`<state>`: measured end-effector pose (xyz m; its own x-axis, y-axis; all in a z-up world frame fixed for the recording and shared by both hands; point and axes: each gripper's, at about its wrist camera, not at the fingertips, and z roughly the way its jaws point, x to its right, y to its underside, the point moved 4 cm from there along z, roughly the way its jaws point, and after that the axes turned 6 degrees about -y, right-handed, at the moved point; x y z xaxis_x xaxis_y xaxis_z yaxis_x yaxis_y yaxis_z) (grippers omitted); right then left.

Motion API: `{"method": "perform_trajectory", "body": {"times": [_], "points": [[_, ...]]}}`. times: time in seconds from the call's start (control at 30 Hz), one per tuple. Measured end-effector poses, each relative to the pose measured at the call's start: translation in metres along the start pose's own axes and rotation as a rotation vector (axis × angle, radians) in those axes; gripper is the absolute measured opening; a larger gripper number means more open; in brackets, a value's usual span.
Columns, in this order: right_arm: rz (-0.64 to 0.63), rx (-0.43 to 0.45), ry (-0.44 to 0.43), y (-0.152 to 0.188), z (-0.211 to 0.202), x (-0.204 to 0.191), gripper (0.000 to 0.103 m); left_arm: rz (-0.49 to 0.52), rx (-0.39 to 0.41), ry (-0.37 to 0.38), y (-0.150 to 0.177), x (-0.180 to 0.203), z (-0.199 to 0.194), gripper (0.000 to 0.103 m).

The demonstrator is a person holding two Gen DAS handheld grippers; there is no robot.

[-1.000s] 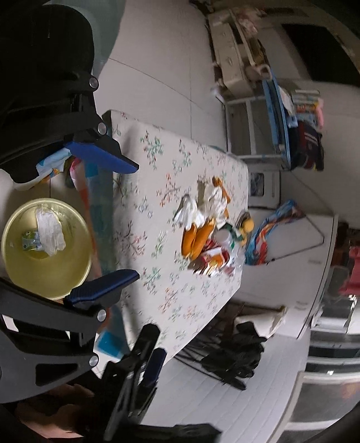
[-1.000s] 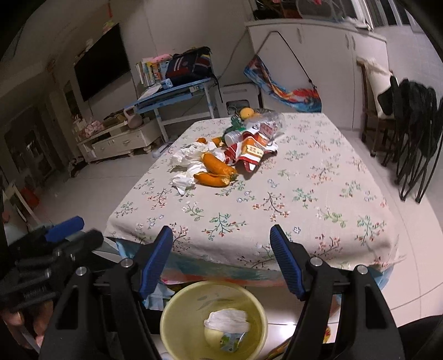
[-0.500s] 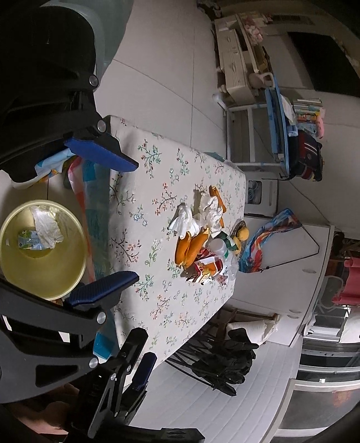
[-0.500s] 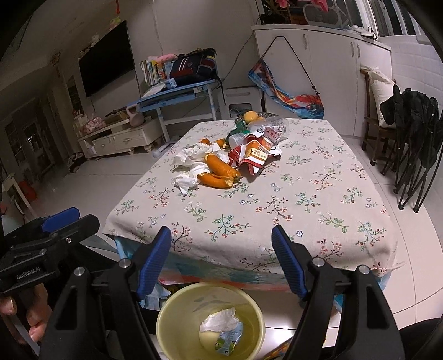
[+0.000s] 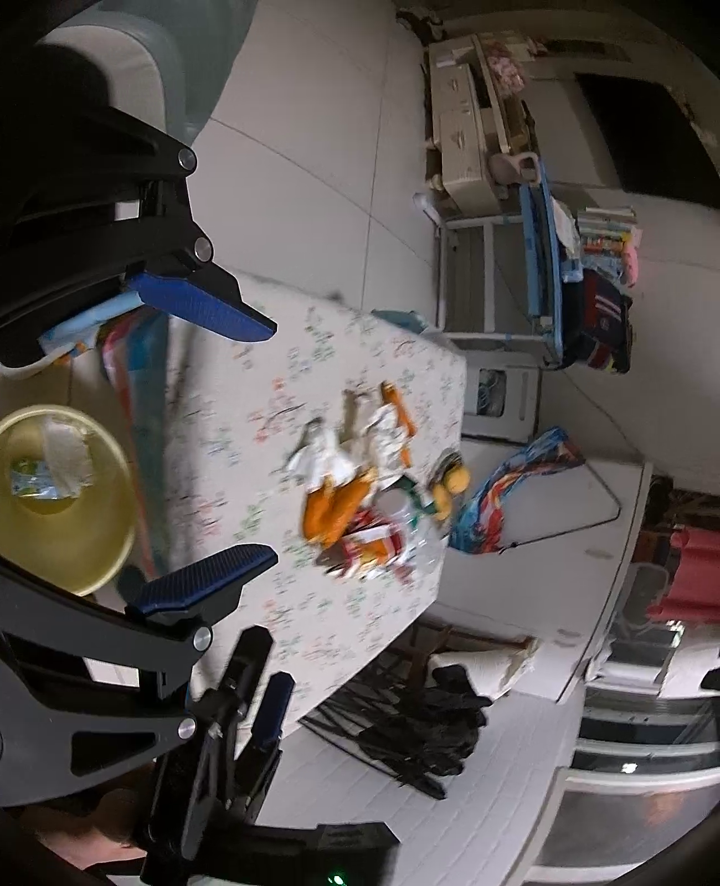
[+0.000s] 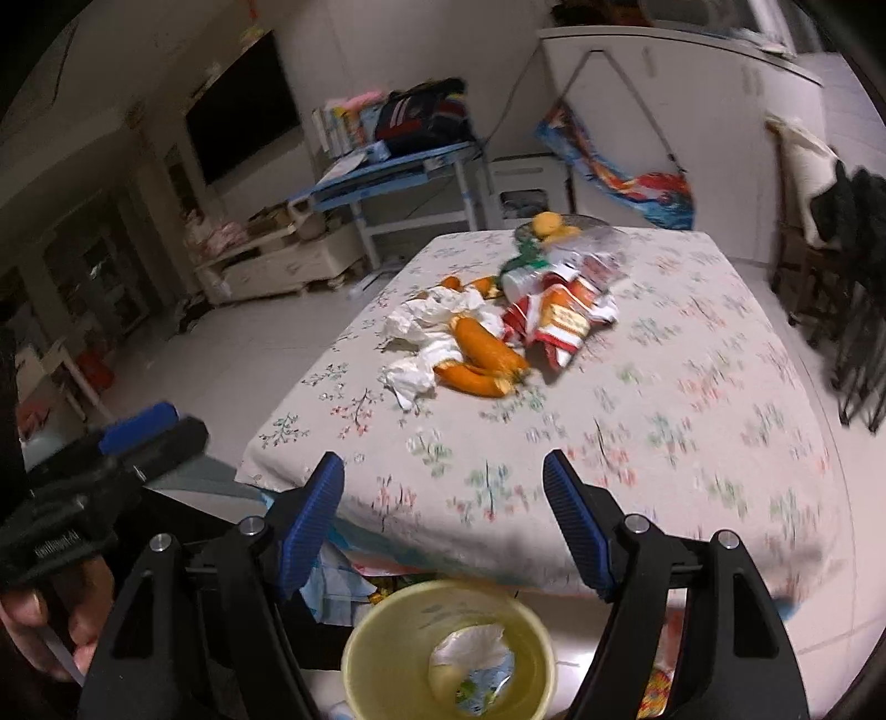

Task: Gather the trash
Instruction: 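Reach back to the table and grasp an orange carrot snack with the right tool, then grasp a white tissue with the left tool while the right tool lifts the carrot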

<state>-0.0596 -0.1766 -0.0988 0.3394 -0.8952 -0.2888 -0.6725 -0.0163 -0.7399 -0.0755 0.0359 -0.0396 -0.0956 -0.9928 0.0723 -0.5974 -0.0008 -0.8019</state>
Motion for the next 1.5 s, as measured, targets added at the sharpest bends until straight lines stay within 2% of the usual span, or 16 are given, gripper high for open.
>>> {"method": "perform_trajectory", "body": {"times": [0.1,0.3,0.53,0.77,0.9,0.97,1.03,1.17,1.4,1.5], "points": [[-0.081,-0.068,-0.025,-0.014,0.022,-0.004,0.072,-0.029,0.002,-0.02,-0.01,-0.012,0.007,0.073],[-0.201,-0.207,-0.063,-0.023,0.076,-0.007,0.06,-0.135,-0.077,-0.033,-0.007,-0.034,0.029,0.073],[-0.262,-0.278,-0.073,-0.035,0.119,-0.004,0.057,-0.154,-0.11,-0.033,-0.01,-0.038,0.048,0.074],[-0.305,-0.354,-0.039,-0.035,0.145,0.024,0.056,-0.17,-0.158,-0.028,-0.013,-0.039,0.069,0.075],[-0.289,-0.367,-0.041,-0.034,0.144,0.032,0.037,-0.117,-0.181,-0.021,-0.017,-0.027,0.084,0.075],[-0.274,-0.372,-0.043,-0.034,0.142,0.035,0.021,-0.083,-0.19,-0.018,-0.02,-0.018,0.094,0.075],[-0.257,-0.377,-0.043,-0.033,0.138,0.038,0.016,-0.039,-0.214,-0.01,-0.023,-0.006,0.11,0.075],[-0.2,-0.381,-0.039,-0.026,0.125,0.044,0.015,0.002,-0.284,-0.001,-0.022,0.011,0.147,0.075],[0.001,-0.357,-0.089,-0.009,0.096,0.058,0.015,0.11,-0.281,-0.025,-0.027,0.036,0.185,0.075],[0.075,-0.345,-0.118,-0.006,0.093,0.061,0.015,0.119,-0.286,-0.021,-0.028,0.04,0.195,0.073]]}}
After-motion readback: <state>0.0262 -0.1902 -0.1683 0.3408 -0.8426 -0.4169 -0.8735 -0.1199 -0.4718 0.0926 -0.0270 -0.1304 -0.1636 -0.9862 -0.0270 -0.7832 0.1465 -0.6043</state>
